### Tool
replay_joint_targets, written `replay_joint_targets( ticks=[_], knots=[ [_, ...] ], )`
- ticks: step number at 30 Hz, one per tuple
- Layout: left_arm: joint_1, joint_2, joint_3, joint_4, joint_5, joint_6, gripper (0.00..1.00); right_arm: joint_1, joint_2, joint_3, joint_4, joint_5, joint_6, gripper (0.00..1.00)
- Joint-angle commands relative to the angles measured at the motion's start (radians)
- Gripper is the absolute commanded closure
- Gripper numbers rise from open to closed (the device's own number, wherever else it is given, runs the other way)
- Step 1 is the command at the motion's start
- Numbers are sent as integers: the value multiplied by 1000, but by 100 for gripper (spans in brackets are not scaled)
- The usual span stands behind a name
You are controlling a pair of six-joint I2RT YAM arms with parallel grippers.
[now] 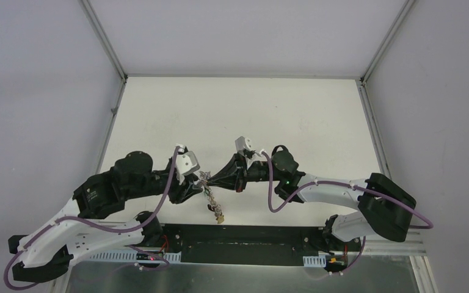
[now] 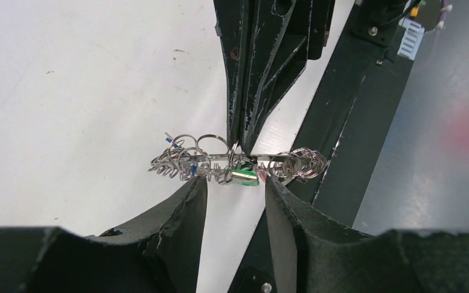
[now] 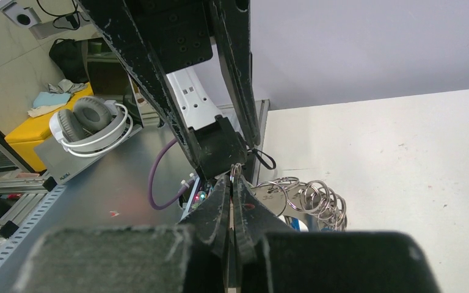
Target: Put the keys on the keyring
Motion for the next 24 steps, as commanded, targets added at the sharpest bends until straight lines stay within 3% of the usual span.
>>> replay_joint_targets(
  ticks=[1,11,15,18,24],
  knots=[
    [-5,-93,-104,207,7,-74,59,-1,-46,8,85,8,-12,100],
    [-5,-263,-281,359,18,-37,69,-1,-54,6,89,-5,-8,100],
    [-6,-289,-303,365,14,-13,71,-1,-54,5,90,-4,-9,100],
    [-5,-303,-324,366,21,-12,81,-1,-52,7,94,-4,-6,100],
    [-5,-318,-354,365,10,-12,86,-2,-55,6,96,-5,-4,100]
  ],
)
